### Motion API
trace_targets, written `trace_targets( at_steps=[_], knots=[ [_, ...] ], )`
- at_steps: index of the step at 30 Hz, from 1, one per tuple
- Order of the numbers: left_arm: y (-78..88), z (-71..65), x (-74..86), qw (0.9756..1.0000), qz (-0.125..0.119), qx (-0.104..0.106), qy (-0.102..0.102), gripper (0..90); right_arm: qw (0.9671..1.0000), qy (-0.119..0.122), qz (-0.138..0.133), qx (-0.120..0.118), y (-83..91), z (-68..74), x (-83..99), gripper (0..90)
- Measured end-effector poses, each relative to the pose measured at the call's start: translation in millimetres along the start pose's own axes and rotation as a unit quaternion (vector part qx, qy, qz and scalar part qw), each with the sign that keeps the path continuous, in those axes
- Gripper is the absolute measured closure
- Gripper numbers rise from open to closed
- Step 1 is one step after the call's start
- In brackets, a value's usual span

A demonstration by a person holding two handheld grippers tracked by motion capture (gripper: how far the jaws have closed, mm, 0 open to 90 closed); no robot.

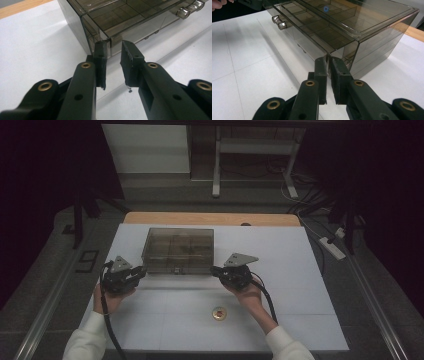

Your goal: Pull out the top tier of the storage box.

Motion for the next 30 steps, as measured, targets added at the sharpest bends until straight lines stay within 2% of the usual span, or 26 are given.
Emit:
trace_targets(
  at_steps=[25,30],
  knots=[
    [4.3,-1.0,3.7,1.0000,0.004,-0.001,-0.003,73.7,1.0000,0.002,0.001,-0.009,4.3,5.3,-2.3,82.2],
    [5.2,-1.4,4.5,1.0000,0.005,-0.001,-0.005,73.8,0.9999,-0.004,-0.006,-0.014,4.8,5.9,-0.9,82.2]
  ],
)
Point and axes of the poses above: each handheld gripper's, and its own axes: y roughly backward along the jaws, x roughly out of its underside, z roughly to its left, the point moved 3 cm from there along -y, roughly forward along the jaws, and after that the axes turned 11 degrees about y, right-handed, at the moved point
